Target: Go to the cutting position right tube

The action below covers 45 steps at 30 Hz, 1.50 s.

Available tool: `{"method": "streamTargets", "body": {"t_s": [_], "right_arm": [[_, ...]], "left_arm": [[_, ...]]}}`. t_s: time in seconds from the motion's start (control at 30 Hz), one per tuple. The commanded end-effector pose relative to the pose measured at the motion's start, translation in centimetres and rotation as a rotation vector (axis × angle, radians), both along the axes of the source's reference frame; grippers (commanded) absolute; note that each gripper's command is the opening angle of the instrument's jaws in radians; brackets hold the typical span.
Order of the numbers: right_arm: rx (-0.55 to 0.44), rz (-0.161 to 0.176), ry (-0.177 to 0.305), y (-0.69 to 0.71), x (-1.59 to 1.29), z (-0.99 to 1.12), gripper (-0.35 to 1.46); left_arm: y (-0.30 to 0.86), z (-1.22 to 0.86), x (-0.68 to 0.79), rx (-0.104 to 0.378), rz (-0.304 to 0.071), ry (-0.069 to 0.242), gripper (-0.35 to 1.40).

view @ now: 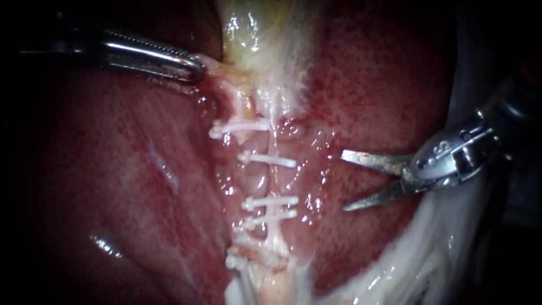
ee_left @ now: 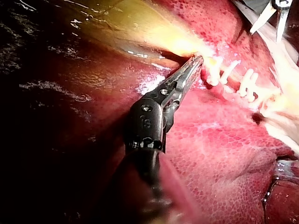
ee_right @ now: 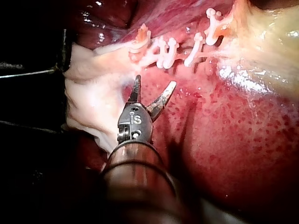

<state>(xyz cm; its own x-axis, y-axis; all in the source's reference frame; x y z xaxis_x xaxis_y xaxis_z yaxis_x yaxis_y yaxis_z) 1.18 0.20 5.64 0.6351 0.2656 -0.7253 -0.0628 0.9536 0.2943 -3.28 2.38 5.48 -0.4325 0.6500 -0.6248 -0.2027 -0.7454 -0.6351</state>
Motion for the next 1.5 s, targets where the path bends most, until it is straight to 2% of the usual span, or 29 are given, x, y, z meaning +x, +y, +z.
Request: {"method": "streamTargets", "body": {"t_s": [0.03,0.17,0.27,0.47,0.67,0.83,1.17,1.33,1.5], "right_arm": [[0.002,-0.003,0.003,0.01,0.00,-0.01,1.43],[0.007,-0.005,0.013,0.01,0.00,-0.01,1.43],[0.012,-0.009,0.020,0.01,0.01,-0.01,1.43],[0.053,-0.039,0.067,0.01,0.09,-0.02,1.43],[0.209,-0.046,0.104,0.00,0.28,0.06,1.43],[0.314,-0.044,0.121,0.02,0.40,0.22,1.43],[0.505,-0.069,0.122,0.09,0.56,0.68,1.41],[0.560,-0.100,0.135,0.02,0.63,0.87,1.41],[0.593,-0.145,0.177,-0.03,0.69,0.92,1.41]], "left_arm": [[0.02,-0.05,0.03,0.007,-0.005,0.001,-0.35],[0.13,-0.46,0.19,-0.037,-0.021,-0.007,-0.35],[0.13,-0.62,0.24,-0.054,-0.025,-0.006,-0.35],[0.10,-0.59,0.23,-0.056,-0.026,-0.005,-0.35],[0.09,-0.62,0.23,-0.055,-0.027,-0.004,-0.35],[0.08,-0.65,0.23,-0.055,-0.028,-0.003,-0.35],[0.08,-0.66,0.22,-0.055,-0.028,-0.003,-0.35],[0.08,-0.66,0.22,-0.055,-0.028,-0.003,-0.35],[0.08,-0.66,0.23,-0.055,-0.028,-0.003,-0.35]]}}
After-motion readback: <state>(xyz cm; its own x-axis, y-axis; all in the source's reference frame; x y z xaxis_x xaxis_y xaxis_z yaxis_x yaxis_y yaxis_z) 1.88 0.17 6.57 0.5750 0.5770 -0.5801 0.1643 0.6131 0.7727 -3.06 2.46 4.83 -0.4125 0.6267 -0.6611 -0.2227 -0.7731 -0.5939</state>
